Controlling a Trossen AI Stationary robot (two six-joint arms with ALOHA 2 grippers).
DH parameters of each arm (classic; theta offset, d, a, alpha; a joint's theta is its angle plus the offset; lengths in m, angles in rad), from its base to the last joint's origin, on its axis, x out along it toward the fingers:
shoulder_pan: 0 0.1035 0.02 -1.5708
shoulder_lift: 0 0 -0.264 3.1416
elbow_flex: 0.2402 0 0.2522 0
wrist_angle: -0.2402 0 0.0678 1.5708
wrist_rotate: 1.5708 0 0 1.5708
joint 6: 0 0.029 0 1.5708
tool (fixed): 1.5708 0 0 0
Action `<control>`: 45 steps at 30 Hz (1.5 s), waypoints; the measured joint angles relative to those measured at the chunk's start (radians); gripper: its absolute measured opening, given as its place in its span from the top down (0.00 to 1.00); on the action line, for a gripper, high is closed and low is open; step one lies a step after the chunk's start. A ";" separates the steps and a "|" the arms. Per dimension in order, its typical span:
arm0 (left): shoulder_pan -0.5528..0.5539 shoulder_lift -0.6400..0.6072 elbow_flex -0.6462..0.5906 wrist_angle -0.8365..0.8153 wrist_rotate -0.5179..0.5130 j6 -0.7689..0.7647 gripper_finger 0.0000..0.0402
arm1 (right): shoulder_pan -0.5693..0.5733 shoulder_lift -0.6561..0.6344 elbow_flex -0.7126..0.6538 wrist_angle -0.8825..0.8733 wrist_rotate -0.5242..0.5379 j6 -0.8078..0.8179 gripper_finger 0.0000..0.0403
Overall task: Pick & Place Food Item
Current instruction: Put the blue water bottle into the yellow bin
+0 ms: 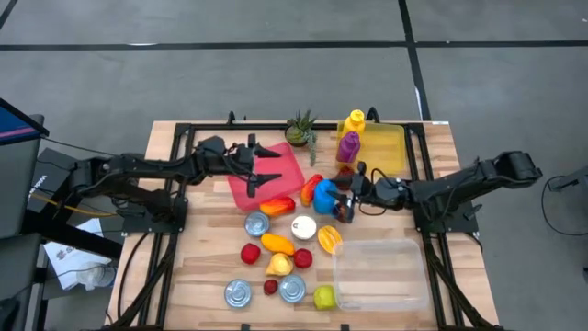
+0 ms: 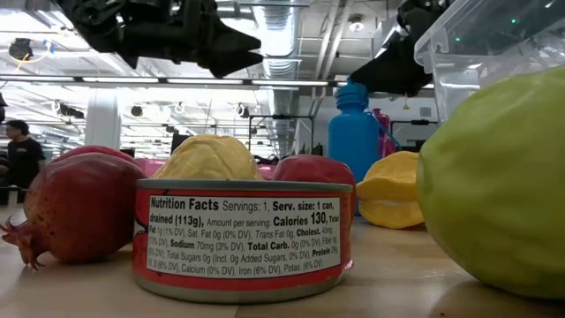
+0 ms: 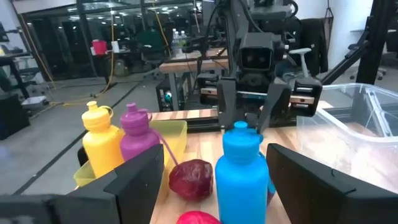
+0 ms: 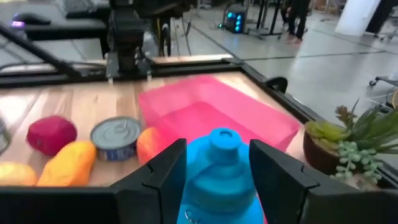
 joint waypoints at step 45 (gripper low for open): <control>0.000 0.003 -0.022 0.013 -0.006 -0.020 0.31 | 0.028 0.051 0.079 -0.052 -0.021 -0.058 0.88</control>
